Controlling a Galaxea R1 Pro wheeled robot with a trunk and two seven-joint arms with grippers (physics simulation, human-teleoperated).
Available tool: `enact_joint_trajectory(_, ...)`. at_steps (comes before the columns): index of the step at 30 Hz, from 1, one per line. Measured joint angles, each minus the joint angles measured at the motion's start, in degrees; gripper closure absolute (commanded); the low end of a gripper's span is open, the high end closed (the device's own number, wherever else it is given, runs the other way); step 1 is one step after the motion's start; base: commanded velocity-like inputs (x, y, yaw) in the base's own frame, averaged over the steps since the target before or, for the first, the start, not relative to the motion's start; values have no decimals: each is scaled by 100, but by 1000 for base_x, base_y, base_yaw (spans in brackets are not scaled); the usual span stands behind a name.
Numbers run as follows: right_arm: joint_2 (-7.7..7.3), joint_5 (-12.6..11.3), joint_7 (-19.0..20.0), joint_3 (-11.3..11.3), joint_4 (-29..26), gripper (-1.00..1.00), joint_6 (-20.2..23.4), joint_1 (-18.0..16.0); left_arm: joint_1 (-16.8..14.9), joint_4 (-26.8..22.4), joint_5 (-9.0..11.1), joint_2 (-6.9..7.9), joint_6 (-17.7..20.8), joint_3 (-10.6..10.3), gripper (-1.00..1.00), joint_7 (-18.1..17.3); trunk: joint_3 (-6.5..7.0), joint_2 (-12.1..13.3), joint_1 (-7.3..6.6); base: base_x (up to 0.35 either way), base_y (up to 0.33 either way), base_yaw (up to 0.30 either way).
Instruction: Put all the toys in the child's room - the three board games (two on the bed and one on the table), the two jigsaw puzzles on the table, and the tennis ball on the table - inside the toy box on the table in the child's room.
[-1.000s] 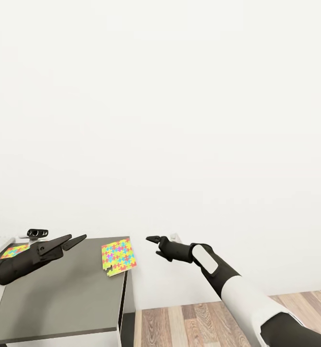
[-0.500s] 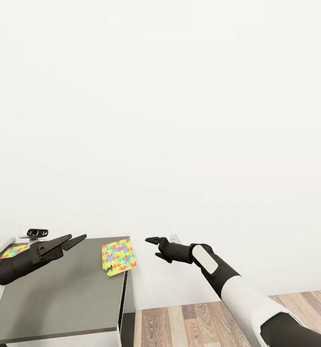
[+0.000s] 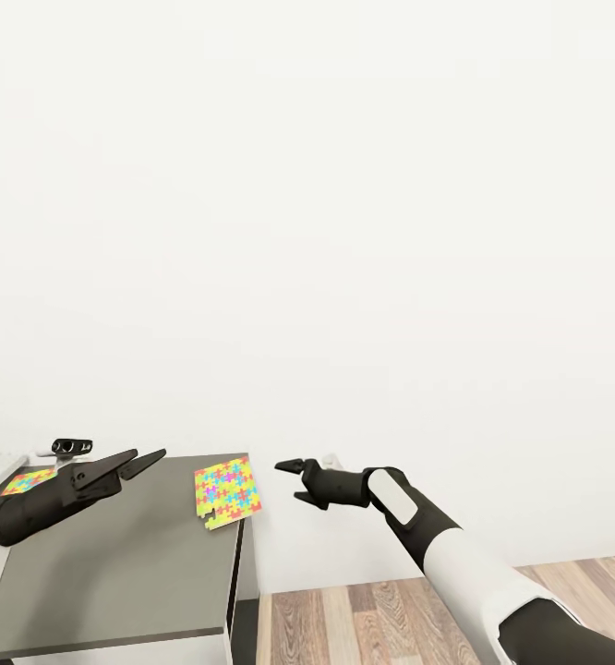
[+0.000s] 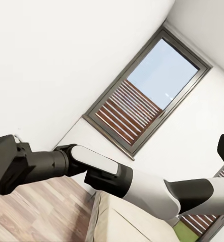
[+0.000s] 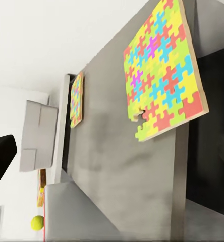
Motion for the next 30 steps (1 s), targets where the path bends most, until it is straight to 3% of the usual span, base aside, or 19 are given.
enact_joint_trajectory(7, -13, -15, 14, 6, 0, -100, 304, -1, 0, -13, 19, 2, 2, 28, -100, 0, 0, 0, 0, 0, 0, 0)
enact_joint_trajectory(22, -128, -28, 67, -2, -16, -100, 415, -1, 0, -293, 4, 0, 13, -4, -100, 0, 0, 0, 0, 0, 0, 0)
enact_joint_trajectory(30, -276, -36, 64, -138, -15, -100, 584, -1, 0, -363, -10, 13, 28, -10, -100, 0, 0, 0, 0, 0, 0, 0)
